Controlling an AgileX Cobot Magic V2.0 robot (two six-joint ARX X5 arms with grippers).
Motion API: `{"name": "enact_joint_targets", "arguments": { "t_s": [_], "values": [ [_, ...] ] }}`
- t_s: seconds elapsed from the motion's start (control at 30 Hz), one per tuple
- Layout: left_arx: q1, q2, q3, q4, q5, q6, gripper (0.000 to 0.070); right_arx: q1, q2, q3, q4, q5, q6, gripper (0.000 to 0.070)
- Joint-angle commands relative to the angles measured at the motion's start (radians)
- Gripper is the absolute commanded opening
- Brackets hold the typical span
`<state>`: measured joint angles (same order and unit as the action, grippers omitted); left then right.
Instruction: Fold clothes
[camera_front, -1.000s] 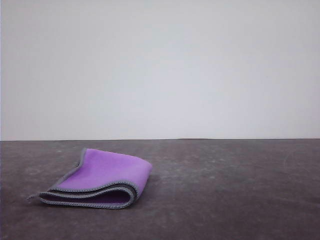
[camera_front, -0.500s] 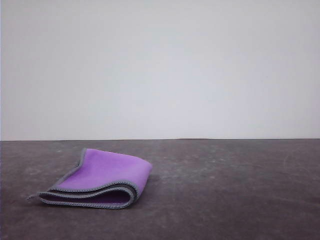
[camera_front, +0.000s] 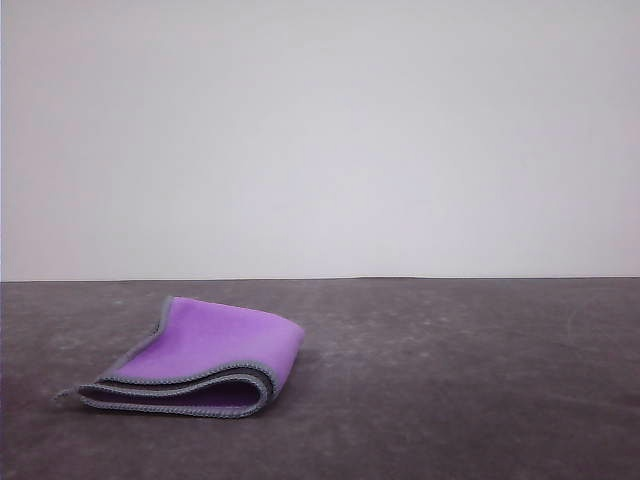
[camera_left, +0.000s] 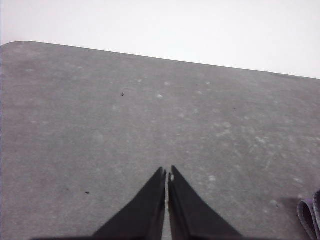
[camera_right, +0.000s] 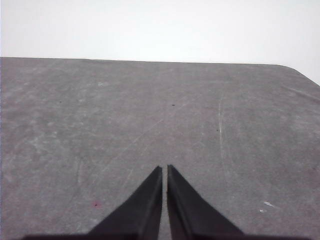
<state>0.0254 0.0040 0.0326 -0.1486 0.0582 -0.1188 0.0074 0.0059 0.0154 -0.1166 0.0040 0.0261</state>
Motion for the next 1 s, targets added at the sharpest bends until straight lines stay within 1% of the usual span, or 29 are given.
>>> {"name": "enact_joint_targets", "arguments": {
  "t_s": [0.0,0.97],
  "values": [
    [0.0,-0.001,-0.019,0.011,0.001,0.01,0.0,0.001,-0.002,-0.003,0.012,0.004,-0.001,0.0014],
    [0.0,-0.001,-0.019,0.011,0.001,0.01,0.0,0.001,-0.002,-0.003,0.012,0.004,0.0,0.0014]
  ]
}}
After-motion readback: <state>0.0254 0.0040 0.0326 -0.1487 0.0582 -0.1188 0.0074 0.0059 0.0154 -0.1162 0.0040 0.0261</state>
